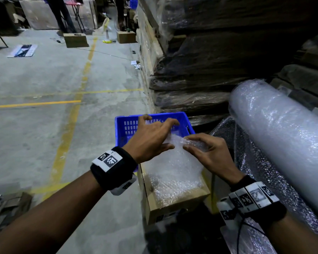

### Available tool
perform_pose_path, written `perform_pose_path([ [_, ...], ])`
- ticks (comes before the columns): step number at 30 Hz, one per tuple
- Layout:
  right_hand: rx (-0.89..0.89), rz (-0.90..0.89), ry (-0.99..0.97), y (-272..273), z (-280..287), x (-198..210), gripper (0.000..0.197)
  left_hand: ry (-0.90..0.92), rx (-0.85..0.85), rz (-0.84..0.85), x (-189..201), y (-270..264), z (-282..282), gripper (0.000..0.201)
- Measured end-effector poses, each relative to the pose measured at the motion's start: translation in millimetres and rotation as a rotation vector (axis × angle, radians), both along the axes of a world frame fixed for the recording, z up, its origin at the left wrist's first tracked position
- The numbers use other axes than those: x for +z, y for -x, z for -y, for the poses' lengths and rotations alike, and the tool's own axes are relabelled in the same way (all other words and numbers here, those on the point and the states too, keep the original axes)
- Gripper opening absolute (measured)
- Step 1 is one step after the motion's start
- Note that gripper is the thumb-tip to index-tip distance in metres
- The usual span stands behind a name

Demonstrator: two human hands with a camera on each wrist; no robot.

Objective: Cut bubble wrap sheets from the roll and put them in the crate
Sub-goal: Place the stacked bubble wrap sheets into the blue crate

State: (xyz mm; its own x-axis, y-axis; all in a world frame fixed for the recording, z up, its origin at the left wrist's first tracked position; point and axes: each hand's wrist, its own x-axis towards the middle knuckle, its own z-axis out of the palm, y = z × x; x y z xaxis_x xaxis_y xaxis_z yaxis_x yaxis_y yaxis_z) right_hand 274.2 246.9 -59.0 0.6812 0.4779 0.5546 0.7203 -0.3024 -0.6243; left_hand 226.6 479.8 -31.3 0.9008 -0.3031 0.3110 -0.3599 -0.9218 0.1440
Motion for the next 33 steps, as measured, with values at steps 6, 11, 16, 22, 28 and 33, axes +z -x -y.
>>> perform_pose_path([
  [6, -0.032, -0.053, -0.043, -7, 9, 5, 0.024, -0.018, 0.083, 0.123, -4, -3, -39, 0.034],
  [11, -0.039, -0.199, -0.117, -6, 6, 15, 0.024, 0.229, 0.028, 0.052, -8, -8, -53, 0.036],
  [16, -0.044, -0.241, -0.219, -5, 1, 24, 0.026, 0.681, 0.083, -0.044, -7, 0, -52, 0.07],
  [22, -0.017, -0.279, -0.301, -5, -3, 30, 0.028, 0.978, 0.154, -0.091, -10, 2, -45, 0.042],
  [28, 0.048, -0.653, -0.513, -13, -1, 32, 0.054, 1.138, 0.126, -0.175, -2, -2, -45, 0.022],
  [33, 0.123, -1.027, -0.416, -1, -3, 14, 0.047, 1.317, 0.153, -0.169, -1, -8, -52, 0.057],
])
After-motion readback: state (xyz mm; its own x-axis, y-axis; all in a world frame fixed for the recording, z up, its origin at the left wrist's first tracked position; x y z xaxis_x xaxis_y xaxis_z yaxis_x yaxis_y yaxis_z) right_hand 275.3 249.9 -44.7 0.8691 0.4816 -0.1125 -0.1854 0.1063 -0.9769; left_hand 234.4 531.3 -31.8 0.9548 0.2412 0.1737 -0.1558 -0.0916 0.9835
